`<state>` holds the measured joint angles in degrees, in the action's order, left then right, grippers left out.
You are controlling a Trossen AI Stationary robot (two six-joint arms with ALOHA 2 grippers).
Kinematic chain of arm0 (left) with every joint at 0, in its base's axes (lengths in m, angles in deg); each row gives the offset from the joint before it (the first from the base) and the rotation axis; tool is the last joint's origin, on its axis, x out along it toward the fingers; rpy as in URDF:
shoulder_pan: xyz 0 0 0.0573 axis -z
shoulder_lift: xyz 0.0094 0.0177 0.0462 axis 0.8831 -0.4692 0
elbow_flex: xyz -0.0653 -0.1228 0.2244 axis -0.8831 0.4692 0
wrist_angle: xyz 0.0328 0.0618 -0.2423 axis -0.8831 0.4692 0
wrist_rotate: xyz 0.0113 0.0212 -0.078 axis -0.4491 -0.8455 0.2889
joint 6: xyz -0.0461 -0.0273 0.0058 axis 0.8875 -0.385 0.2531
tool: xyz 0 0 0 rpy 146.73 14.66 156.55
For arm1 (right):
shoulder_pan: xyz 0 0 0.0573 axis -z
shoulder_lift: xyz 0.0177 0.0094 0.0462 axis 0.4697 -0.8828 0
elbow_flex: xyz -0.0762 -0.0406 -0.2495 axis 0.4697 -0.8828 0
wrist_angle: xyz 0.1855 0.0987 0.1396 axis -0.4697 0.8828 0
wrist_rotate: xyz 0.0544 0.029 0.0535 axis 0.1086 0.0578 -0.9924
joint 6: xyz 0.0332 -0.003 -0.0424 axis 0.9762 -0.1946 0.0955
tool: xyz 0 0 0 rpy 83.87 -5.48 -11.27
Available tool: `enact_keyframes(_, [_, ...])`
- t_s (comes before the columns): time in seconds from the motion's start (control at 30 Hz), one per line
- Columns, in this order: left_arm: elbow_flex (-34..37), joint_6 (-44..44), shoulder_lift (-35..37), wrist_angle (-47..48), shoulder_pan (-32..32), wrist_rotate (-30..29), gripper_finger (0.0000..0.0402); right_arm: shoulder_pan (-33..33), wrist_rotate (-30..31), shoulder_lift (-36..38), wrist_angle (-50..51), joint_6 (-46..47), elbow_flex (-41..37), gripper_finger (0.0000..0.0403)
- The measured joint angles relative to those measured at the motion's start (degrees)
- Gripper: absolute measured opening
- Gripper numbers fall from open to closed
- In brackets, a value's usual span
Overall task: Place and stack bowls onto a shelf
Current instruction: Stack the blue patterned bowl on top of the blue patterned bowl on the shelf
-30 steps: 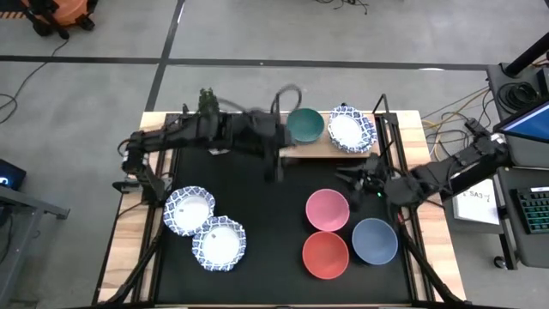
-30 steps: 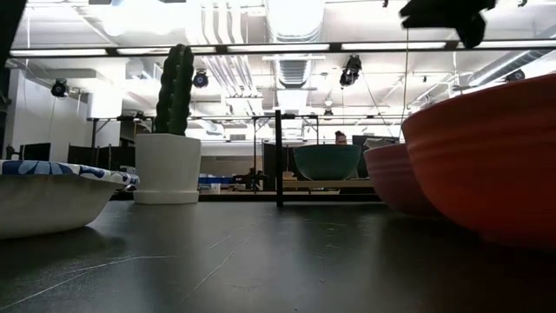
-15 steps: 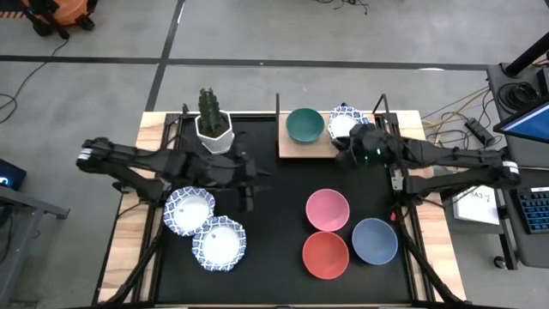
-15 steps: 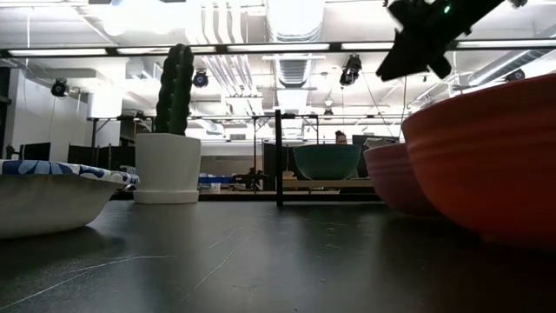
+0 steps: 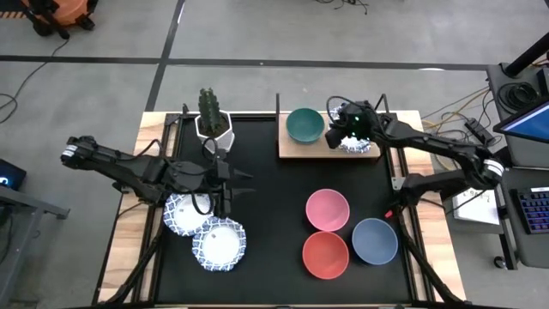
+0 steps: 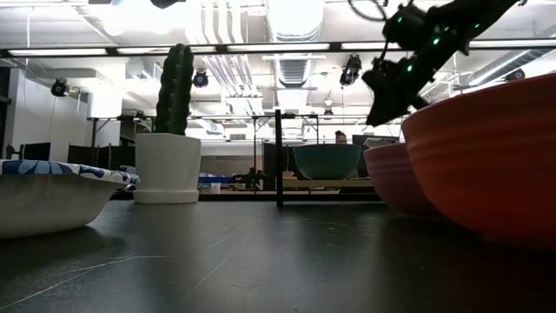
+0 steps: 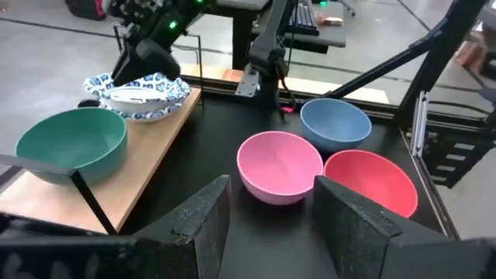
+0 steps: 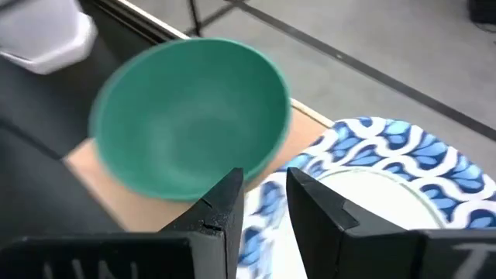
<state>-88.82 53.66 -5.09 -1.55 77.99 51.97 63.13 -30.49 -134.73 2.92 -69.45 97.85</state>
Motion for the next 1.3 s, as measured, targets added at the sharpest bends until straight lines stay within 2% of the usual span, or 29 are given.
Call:
enact_keyframes(0.17, [2.1, 1.3, 1.2, 0.2, 0.0, 0.0, 0.0168, 1.8, -0.1, -4.2, 0.0, -2.2, 1.6, 0.0089])
enact_keyframes(0.5, [2.6, 1.9, 1.0, 0.4, 0.1, 0.0, 0.0168, 2.1, 0.8, -7.5, 0.1, -3.6, 3.3, 0.0089])
enact_keyframes(0.8, [2.6, 2.7, 0.7, 0.4, 0.5, 0.1, 0.0168, 2.1, 2.0, -7.4, 2.0, -3.1, 2.5, 0.0089])
enact_keyframes(1.07, [2.6, 3.5, 0.6, 0.4, 0.5, 0.1, 0.0168, 2.1, 2.0, -4.6, 1.4, -3.1, 2.4, 0.0089])
enact_keyframes(1.3, [2.6, 4.2, 0.3, 0.4, 0.6, 0.1, 0.0168, 2.1, 2.1, -6.2, -0.2, -2.8, 1.9, 0.0089])
